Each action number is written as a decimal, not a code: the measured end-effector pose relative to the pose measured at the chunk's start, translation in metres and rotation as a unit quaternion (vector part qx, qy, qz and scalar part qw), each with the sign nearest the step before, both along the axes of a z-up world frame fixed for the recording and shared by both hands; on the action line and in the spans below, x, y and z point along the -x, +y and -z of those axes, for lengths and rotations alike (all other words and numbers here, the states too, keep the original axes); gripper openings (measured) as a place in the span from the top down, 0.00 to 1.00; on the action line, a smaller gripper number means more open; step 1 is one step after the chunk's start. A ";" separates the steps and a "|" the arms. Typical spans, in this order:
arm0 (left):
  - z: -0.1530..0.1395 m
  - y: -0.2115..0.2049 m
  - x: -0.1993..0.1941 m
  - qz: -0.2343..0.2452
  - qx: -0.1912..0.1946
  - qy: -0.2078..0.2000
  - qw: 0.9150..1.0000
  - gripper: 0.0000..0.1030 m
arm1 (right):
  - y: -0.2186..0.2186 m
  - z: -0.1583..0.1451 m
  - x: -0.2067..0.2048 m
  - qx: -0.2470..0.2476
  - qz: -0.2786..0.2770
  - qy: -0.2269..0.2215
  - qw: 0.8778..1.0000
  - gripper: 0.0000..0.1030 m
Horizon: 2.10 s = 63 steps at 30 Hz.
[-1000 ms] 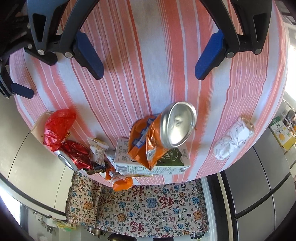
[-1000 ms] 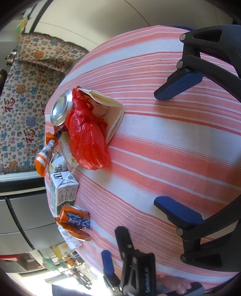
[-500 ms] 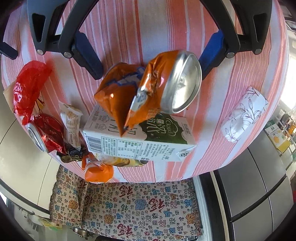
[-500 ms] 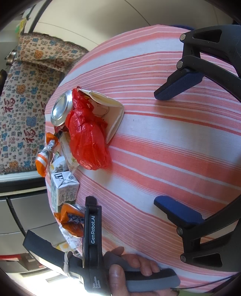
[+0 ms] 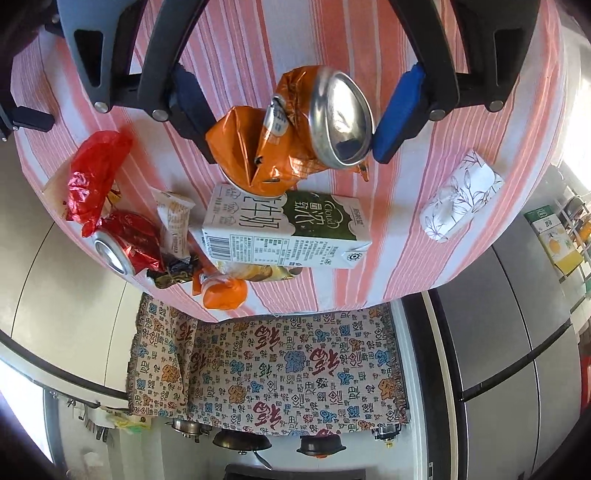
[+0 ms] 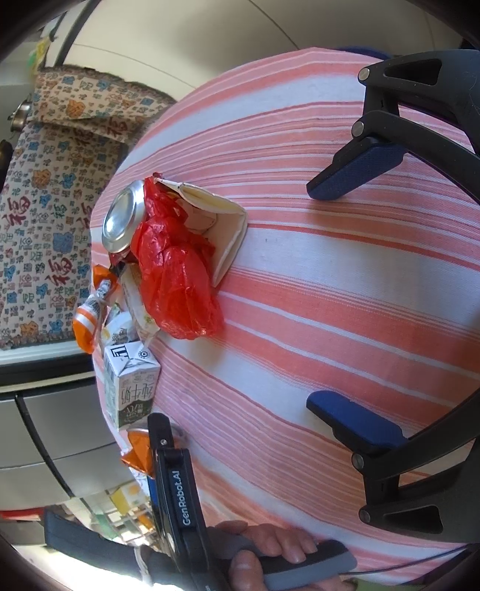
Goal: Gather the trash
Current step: 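Grasp the crushed orange chip bag with silver can using the left tool, then grasp the white-and-red paper wrapper with the right tool while the left holds the chip bag, then carry the chip bag and paper wrapper in both tools over the wastebasket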
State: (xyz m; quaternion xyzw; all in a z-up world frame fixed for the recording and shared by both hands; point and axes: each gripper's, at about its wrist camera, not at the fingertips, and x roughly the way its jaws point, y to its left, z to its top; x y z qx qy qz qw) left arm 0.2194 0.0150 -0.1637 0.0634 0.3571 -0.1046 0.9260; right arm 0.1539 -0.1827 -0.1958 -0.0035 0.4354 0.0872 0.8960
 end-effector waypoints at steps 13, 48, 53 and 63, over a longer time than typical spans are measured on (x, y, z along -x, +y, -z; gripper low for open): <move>0.004 0.013 0.071 0.011 0.046 0.035 0.998 0.18 | -0.061 -0.027 0.011 -0.105 0.073 -0.035 0.991 0.24; -0.012 0.001 0.096 0.030 0.091 0.044 0.994 0.46 | -0.096 -0.073 0.035 -0.033 0.055 -0.050 0.997 0.94; -0.023 -0.006 0.105 0.033 0.098 0.035 0.994 0.46 | -0.097 -0.078 0.044 -0.048 0.045 -0.056 0.996 0.94; -0.036 -0.055 0.110 0.076 0.101 0.039 0.991 0.46 | -0.115 -0.078 0.055 -0.072 0.048 -0.058 0.995 0.94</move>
